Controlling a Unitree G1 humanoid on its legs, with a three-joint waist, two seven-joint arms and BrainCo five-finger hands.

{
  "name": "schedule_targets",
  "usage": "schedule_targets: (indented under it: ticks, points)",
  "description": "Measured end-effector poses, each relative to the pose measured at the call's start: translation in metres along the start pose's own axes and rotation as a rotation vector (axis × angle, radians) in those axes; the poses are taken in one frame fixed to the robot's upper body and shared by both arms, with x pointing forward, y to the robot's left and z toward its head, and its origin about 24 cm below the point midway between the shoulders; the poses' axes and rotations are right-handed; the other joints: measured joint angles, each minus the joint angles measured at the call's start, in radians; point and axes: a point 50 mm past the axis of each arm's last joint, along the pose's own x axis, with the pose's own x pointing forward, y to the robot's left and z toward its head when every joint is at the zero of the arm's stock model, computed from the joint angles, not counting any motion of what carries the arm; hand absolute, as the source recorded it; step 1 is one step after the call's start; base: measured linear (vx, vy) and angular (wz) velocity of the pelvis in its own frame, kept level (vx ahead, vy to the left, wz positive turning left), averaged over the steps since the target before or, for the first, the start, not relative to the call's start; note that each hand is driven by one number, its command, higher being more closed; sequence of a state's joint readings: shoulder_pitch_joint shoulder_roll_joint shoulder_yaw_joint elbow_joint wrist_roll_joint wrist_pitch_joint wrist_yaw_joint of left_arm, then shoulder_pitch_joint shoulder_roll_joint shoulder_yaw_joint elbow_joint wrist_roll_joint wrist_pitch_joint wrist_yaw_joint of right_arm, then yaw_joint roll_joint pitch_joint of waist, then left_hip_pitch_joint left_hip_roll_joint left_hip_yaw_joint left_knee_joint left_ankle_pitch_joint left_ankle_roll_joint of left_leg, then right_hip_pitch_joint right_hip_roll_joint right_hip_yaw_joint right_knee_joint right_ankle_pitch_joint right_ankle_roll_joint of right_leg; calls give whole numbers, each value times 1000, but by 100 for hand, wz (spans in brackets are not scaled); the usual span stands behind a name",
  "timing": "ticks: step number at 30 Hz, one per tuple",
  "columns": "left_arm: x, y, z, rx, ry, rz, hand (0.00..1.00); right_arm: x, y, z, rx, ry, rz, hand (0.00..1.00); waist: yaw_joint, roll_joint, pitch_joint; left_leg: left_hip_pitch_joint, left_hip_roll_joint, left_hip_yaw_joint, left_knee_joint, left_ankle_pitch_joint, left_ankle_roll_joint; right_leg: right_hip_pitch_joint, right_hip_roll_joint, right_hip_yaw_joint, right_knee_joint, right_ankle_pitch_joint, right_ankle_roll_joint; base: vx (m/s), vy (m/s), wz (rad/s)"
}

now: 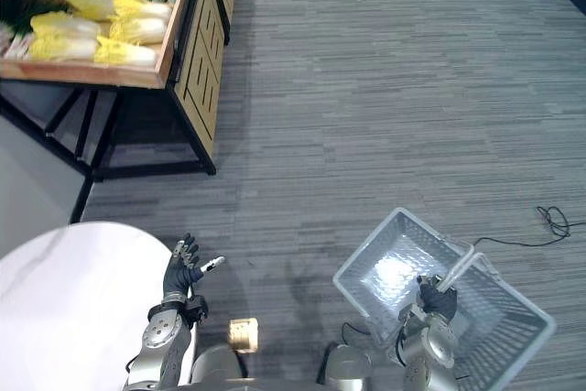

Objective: Pick vegetable in the basket

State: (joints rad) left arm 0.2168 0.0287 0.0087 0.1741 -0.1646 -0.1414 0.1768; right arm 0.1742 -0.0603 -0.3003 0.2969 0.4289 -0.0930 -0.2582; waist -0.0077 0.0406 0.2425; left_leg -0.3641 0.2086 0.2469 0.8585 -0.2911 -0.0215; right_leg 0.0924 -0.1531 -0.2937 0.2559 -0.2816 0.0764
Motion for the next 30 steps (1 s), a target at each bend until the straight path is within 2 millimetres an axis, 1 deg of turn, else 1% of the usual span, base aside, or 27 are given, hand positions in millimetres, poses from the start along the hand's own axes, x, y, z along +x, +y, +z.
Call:
schedule_targets:
  ticks: [1, 3, 4, 6, 7, 8, 9, 10, 11, 12, 13, 15, 16, 17, 18, 19, 20, 21, 22, 23, 24, 25, 26, 27, 28, 29, 30]
  points:
    - [-1, -2, 13, -10, -58, 2, 0, 3, -3, 4, -23, -9, -3, 100, 12, 27, 2, 0, -34, 4, -243, 105, 65, 40, -13, 25, 9, -41, 67, 523, 379, -49]
    - [1, -4, 24, 1, -105, 6, 0, 5, -4, -5, -41, 29, -11, 100, 12, -17, -12, 37, -79, 45, -275, 90, 63, 57, -48, 77, -23, -39, 68, 431, 211, 1]
    - [1, -7, 48, -15, -210, 13, 0, 8, -1, -3, -41, 21, -8, 100, 11, -24, -16, 26, -110, 38, -273, 69, 81, 60, -37, 82, -77, 6, 47, 451, 137, 29]
    - [-4, -13, 84, -39, -386, 15, 0, 12, 4, 0, -62, 12, 6, 100, 16, -23, -16, 26, -130, 35, -226, -6, 115, 87, -55, 81, -76, 48, 84, 428, 166, 25]
    - [-5, -15, 91, -48, -420, 13, 0, 13, 4, -1, -67, 14, 7, 100, 19, -23, -16, 43, -140, 34, -229, -24, 117, 87, -63, 82, -41, 52, 91, 433, 197, 24]
    - [-7, -20, 99, -55, -465, 5, 0, 13, 4, -3, -75, 25, 9, 100, 17, -24, -16, 97, -162, 28, -257, -50, 117, 59, -90, 86, 95, 66, 116, 625, 268, 28]
    - [-7, -24, 104, -51, -493, -13, 0, 13, 5, -4, -76, 27, 22, 100, 12, -25, -15, 169, -190, 15, -307, -61, 121, -6, -125, 106, 304, 112, 139, 610, 238, 37]
    - [-7, -28, 107, -48, -506, -27, 0, 12, 5, -6, -81, 32, 26, 100, 2, -26, -15, 208, -204, 1, -337, -64, 126, -46, -141, 116, 432, 151, 128, 633, 150, 59]
    - [-7, -30, 108, -48, -512, -28, 0, 10, 5, -8, -85, 41, 32, 100, -16, -25, -15, 278, -220, -27, -385, -66, 130, -107, -152, 117, 624, 123, 81, 529, 16, 70]
    - [-9, -29, 108, -38, -516, -19, 0, 9, 7, -11, -102, 50, 55, 100, -33, -15, -17, 365, -220, -58, -454, -66, 130, -178, -148, 80, 754, 73, 6, 651, -11, 66]
    - [-10, -29, 110, -32, -529, -5, 0, 9, 10, -11, -111, 48, 70, 100, -35, -7, -21, 435, -207, -73, -515, -66, 129, -242, -143, 15, 766, 36, -41, 537, -29, 43]
    - [-10, -31, 114, -29, -555, -9, 0, 10, 12, -9, -111, 40, 75, 100, -38, -6, -20, 489, -189, -94, -559, -65, 128, -326, -139, -61, 709, -10, -91, 549, -104, 31]
    - [-9, -32, 115, -30, -562, -7, 0, 11, 13, -7, -113, 30, 79, 100, -40, -1, -17, 512, -173, -106, -574, -65, 127, -385, -121, -82, 645, -20, -107, 545, -159, 41]
    - [-7, -36, 115, -19, -566, -8, 0, 13, 16, -1, -107, 2, 85, 100, -46, 15, -8, 537, -138, -109, -580, -66, 82, -462, -75, -87, 517, -9, -97, 553, -192, 38]
    - [-5, -38, 115, -15, -563, -16, 0, 15, 20, 4, -101, -21, 96, 100, -53, 22, -4, 556, -116, -109, -579, -70, 43, -508, -34, -80, 391, 34, -80, 592, -223, 47]
    - [-2, -39, 114, 7, -560, -26, 0, 15, 21, 5, -100, -26, 99, 100, -63, 8, -9, 598, -105, -107, -573, -83, -21, -516, 14, -39, 153, 206, -101, 618, -238, 49]
    - [-1, -39, 113, 23, -558, -26, 0, 14, 17, 4, -108, -24, 92, 100, -75, 10, -9, 616, -97, -120, -563, -95, -44, -497, 43, -1, 108, 388, -136, 660, -236, 24]
    - [1, -44, 110, 24, -542, -30, 0, 20, 17, 12, -125, -42, 95, 100, -63, 57, -10, 615, -49, -123, -534, -79, -72, -476, 79, 0, 125, 352, -152, 629, -214, -2]
    - [3, -47, 115, 33, -560, -40, 0, 23, 23, 17, -107, -62, 101, 100, -50, 42, -2, 601, -71, -138, -564, -96, -58, -474, 66, 42, 151, 315, -153, 644, -238, -11]
    - [4, -50, 116, 37, -566, -54, 0, 24, 23, 19, -107, -67, 100, 100, -54, 41, -2, 594, -78, -143, -586, -98, -54, -464, 59, 48, 161, 300, -151, 455, -185, 23]
    - [3, -52, 118, 32, -580, -58, 0, 24, 22, 20, -116, -69, 103, 100, -64, 50, -4, 572, -86, -166, -586, -35, -57, -424, 59, 31, 176, 264, -144, 413, -207, 29]
    - [1, -52, 119, 23, -592, -53, 0, 21, 23, 16, -114, -57, 110, 100, -55, 49, 4, 543, -67, -164, -415, 24, -55, -345, 75, 4, 178, 184, -117, 345, -180, 24]
    - [0, -51, 116, 19, -584, -47, 0, 19, 22, 14, -116, -53, 113, 100, -43, 63, 11, 508, -44, -176, -288, 40, -56, -306, 87, 0, 176, 170, -117, 489, -203, 1]
    - [-4, -48, 112, 8, -568, -32, 0, 13, 21, 12, -126, -52, 124, 100, -30, 75, 17, 393, -6, -188, 4, 208, 0, -237, 116, 3, 159, 133, -130, 469, -68, -18]
    - [-12, -40, 106, 4, -545, -2, 0, 8, 24, 11, -119, -56, 137, 100, -5, 82, 23, 289, 38, -192, 210, 313, -9, -170, 142, 12, 117, 107, -140, 471, -9, -28]
    - [-14, -37, 104, 2, -537, 3, 0, 7, 25, 10, -108, -54, 135, 100, 0, 86, 24, 232, 47, -197, 286, 271, -19, -139, 154, 15, 94, 102, -142, 428, 38, -26]
    - [-16, -37, 103, 0, -532, 1, 0, 6, 26, 8, -96, -46, 125, 100, 20, 82, 27, 127, 40, -184, 333, 178, -13, -84, 156, 15, 46, 98, -139, 362, 1, -8]
